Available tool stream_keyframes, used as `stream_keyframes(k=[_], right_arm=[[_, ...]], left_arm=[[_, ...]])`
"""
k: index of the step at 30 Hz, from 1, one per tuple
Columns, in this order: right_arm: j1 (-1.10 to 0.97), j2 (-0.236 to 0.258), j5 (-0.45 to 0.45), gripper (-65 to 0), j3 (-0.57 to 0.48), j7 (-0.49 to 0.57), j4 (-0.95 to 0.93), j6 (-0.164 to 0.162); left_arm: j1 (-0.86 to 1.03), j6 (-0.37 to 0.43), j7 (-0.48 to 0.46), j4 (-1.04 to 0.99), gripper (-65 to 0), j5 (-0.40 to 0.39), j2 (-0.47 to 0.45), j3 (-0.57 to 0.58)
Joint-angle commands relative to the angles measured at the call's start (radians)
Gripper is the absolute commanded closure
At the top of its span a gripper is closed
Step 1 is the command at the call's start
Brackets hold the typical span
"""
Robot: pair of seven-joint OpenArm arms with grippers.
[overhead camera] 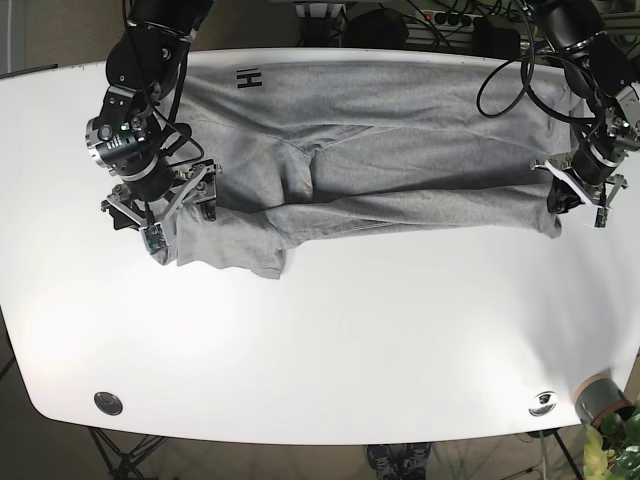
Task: Fold the T-shirt properly
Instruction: 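Lift the hem edge with both grippers and fold it toward the collar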
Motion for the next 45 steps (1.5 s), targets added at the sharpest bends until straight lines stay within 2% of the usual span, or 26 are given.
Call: stream_keyframes(k=[1,7,10,12,14,18,24,27,31,36,41,45], right_arm=[[0.04,0.003,0.008,-53.6,0.005,-0.005,-0.044,-0.007],[0.079,0.004,0.008,-53.6,0.008,-0.005,-0.124,-0.01],[0.093,0.003,0.008,-48.4,0.008,-0.003,-0.164,-0.005],[0.109,0.003,0.008,-39.0,0.008,-0.002,-0.208,-0.004],[0.126,0.003,0.019,-26.3,0.008,0.0,-0.254,-0.004],[0.146,0.01,0.112,-2.5,0.054,0.0,-0.302,-0.004],[0.143,0.04,0.174,-2.1,0.077,-0.006,-0.243,-0.01],[0.132,0.043,0.181,-2.1,0.091,-0.04,-0.164,-0.012],[0.12,0.044,0.184,-2.1,0.129,-0.121,-0.058,-0.009],[0.077,0.041,0.184,-2.1,0.148,-0.197,0.059,-0.005],[0.019,0.038,0.184,-2.1,0.148,-0.217,0.097,-0.005],[-0.03,0.038,0.224,-2.1,0.175,-0.215,0.097,-0.004]], left_arm=[[-0.011,-0.001,-0.018,0.017,0.0,-0.012,-0.02,-0.007],[-0.011,-0.001,-0.018,0.017,0.0,-0.012,-0.02,-0.007],[-0.011,-0.001,-0.018,0.017,0.0,-0.014,-0.02,-0.007],[-0.011,-0.001,-0.019,0.017,0.0,-0.014,-0.02,-0.007],[-0.011,-0.001,-0.019,0.017,0.0,-0.017,-0.02,-0.007],[-0.014,-0.001,-0.019,0.017,0.0,-0.017,-0.02,-0.007],[-0.017,-0.001,-0.019,0.027,0.0,-0.023,-0.018,-0.054],[-0.025,-0.001,-0.019,0.021,0.0,-0.074,-0.003,-0.107],[-0.041,-0.001,0.001,0.027,0.0,-0.121,-0.004,-0.115],[-0.043,-0.001,0.031,0.028,0.0,-0.12,-0.004,-0.119],[-0.005,-0.001,0.031,0.028,0.0,-0.123,-0.004,-0.119],[0.028,-0.001,0.028,0.025,0.0,-0.12,-0.004,-0.119]])
